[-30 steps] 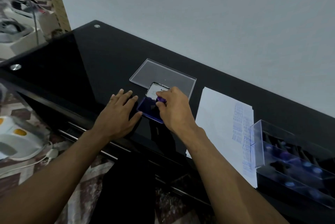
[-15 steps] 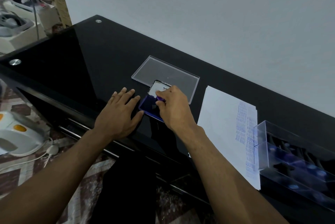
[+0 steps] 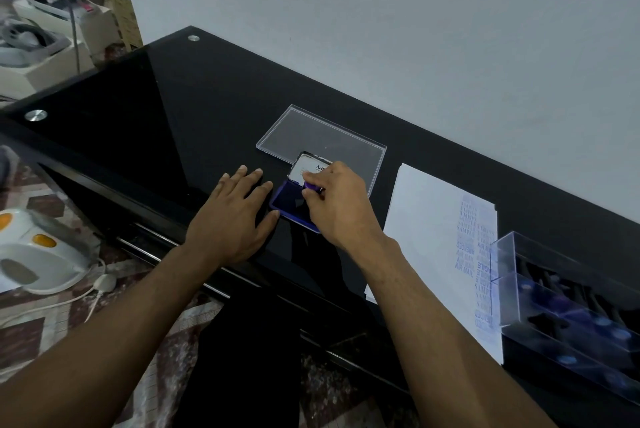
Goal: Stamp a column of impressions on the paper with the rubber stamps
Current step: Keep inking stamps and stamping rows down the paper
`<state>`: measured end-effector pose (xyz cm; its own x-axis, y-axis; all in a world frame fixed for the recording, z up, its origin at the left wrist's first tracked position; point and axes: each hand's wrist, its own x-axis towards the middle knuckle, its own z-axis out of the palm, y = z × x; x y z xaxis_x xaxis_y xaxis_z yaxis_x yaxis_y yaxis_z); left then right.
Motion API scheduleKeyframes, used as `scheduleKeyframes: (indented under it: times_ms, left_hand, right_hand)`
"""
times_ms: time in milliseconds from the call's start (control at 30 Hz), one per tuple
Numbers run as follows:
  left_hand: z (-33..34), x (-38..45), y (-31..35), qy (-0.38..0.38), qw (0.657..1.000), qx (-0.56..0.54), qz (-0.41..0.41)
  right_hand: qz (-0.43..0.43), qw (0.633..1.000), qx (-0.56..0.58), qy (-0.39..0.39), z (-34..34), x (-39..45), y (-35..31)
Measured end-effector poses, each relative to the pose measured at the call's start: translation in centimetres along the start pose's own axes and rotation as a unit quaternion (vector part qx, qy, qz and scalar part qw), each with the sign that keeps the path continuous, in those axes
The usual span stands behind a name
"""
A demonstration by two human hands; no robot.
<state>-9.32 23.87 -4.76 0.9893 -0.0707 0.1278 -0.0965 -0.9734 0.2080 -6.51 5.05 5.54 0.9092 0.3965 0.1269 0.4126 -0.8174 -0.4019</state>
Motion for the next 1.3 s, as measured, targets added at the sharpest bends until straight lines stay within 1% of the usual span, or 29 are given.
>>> scheduleKeyframes:
  times_ms: [167,367,500,900,1100,1300]
  left_hand:
    - [0.06,-0.03,0.01,0.002,1.000,-0.003,-0.002]
    - [0.07,0.02,-0.08,0.000,1.000,0.000,-0.001]
    - [0.15,-0.02,0.05,0.004,1.000,-0.002,-0.003]
    - [0.12,-0.11,0.05,0.003,1.000,0.006,-0.003]
    - [0.15,-0.19,0.11,0.006,1.000,0.000,-0.004]
    - [0.04,-0.23,0.13,0.005,1.000,0.002,-0.006]
  right_hand:
    - [-0.019,0.999,-0.030,0.003,-0.05,0.04,0.06]
    - [-0.003,1.000,0.010,0.022,-0.39,-0.21,-0.19]
    - [-0.015,0.999,0.015,0.035,-0.28,-0.34,0.05]
    - [-0.002,0.999,0.033,0.031,0.21,-0.38,0.42]
    - [-0.010,0.999,0.025,0.024,-0.25,-0.42,0.30]
    - [-0.005,1.000,0.015,-0.001,-0.63,-0.25,0.19]
